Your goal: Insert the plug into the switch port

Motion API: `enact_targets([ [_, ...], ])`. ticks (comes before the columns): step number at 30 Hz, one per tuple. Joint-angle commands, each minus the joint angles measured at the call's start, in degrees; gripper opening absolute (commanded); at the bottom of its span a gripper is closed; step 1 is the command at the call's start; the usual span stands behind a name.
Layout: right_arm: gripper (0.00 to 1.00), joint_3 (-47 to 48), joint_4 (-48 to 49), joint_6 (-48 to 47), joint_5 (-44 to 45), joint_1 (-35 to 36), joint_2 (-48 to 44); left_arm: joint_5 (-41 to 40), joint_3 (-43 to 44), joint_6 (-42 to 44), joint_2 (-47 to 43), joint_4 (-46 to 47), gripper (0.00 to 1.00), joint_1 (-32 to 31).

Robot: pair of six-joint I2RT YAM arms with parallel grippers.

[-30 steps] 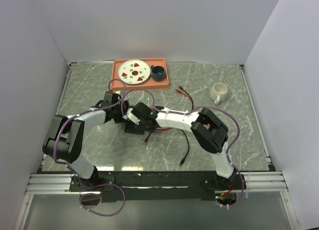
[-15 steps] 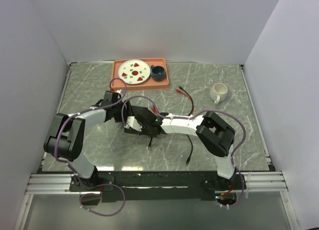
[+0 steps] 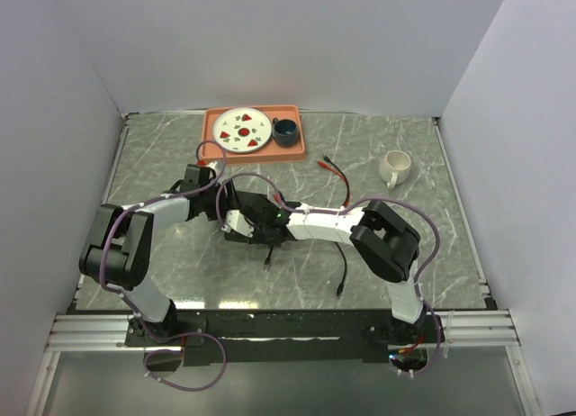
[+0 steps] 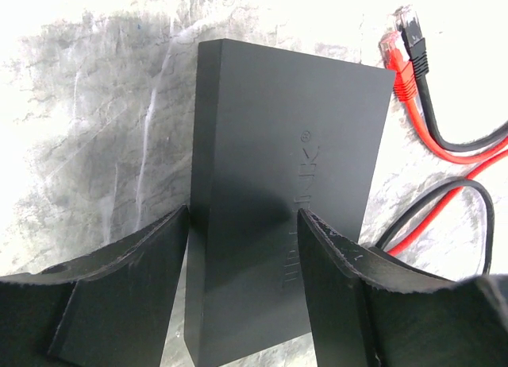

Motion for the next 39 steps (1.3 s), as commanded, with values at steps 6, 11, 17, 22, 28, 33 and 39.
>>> enact_targets([
  [6, 0.00, 3.57, -1.10, -1.27, -1.53, 1.48, 1.99, 2.76, -2.75, 0.28, 2.29, 0.19, 0.63, 0.00],
  [11, 0.00, 5.42, -1.63, -1.71, -1.88, 2.01, 2.26, 4.26, -3.71, -0.51, 2.29, 1.59, 0.60, -0.17],
  [17, 0.00, 8.58, -2.68, -0.48, -2.05, 3.24, 2.87, 4.61, -4.95, -2.44, 2.73, 2.39, 0.49, -0.96],
  [22, 0.00, 14.46, -6.64, 3.91, -1.18, 3.50, 5.50, 5.40, -7.31, -6.74, 2.56, 3.35, 0.34, -2.63],
  [28, 0.00, 14.39, -6.64, 9.45, 1.99, 3.15, 5.33, 4.09, -10.65, -10.35, 1.68, 4.85, 0.28, -3.69],
  [33, 0.00, 14.12, -7.43, 15.15, 4.89, 2.18, 4.72, 1.80, -11.80, -10.62, -0.61, 3.97, 0.39, -3.69],
  [39, 0.00, 13.24, -9.28, 18.68, 8.40, 1.57, 4.63, -0.58, -12.94, -10.53, -5.26, -0.24, 0.47, -3.69],
])
